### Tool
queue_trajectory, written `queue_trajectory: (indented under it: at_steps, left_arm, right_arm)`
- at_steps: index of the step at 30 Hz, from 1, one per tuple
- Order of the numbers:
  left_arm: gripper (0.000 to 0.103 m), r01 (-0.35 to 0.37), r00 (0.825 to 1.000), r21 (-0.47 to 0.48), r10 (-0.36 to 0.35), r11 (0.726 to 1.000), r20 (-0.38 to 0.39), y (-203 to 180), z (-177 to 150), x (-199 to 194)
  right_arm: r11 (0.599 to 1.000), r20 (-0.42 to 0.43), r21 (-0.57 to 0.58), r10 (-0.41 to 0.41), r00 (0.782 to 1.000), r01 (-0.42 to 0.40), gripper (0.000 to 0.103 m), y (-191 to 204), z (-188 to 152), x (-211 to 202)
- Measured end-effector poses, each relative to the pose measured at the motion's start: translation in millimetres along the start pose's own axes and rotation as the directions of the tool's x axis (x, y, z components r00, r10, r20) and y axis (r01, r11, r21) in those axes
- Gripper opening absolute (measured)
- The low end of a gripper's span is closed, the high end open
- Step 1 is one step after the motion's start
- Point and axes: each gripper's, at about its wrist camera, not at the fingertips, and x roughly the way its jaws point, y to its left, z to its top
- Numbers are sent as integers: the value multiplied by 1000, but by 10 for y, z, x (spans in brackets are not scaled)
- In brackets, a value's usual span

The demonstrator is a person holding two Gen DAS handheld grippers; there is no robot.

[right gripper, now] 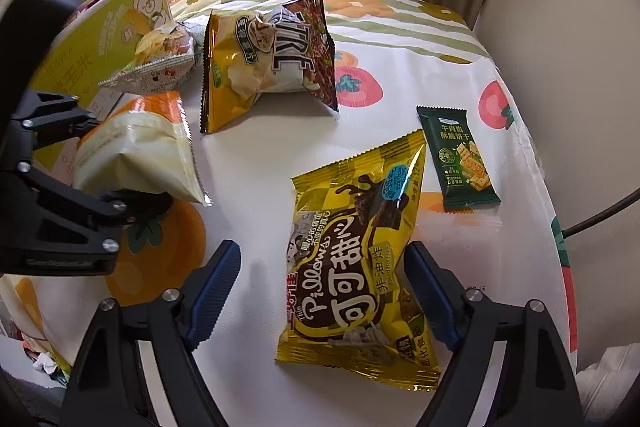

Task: Organize snacks
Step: 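Grasp the orange-cream bread bag with the left gripper while the right grasps the gold Pillows bag, then carry both bags over the box and open both grippers to drop them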

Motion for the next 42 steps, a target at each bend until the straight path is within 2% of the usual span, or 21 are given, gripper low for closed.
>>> queue_trajectory:
  at_steps: [4, 10, 18, 26, 30, 35, 42]
  left_arm:
    - [62, -4, 1000, -47, 4, 999, 2, 1, -65, -37]
    - [62, -10, 1000, -104, 10, 995, 1, -31, -164, -47]
    - [62, -20, 1000, -162, 22, 987, 15, -57, -263, -122]
    - [62, -35, 996, -224, 53, 974, 77, -126, -239, -572]
    - [62, -44, 988, -286, 84, 957, 128, -101, -216, -916]
    - [62, -44, 977, -404, 124, 913, 173, 72, -237, -1376]
    - [62, -88, 949, -484, 221, 871, 225, 518, -374, -1926]
  right_arm:
    - [999, -4, -46, 1, 1000, -1, 78, 36, -7, 26]
    - [996, -56, -79, 23, 998, -27, 56, 35, -62, 147]
    - [995, -31, -77, 67, 997, -69, 49, 2, -85, 50]
    - [990, 27, -96, 102, 994, -99, 47, -20, -13, -377]
    - [986, 43, -102, 140, 989, -135, 47, -68, 98, -620]
    - [975, 84, -134, 187, 979, -175, 47, -34, 258, -974]
    - [944, 141, -215, 283, 949, -249, 47, 265, 612, -1313]
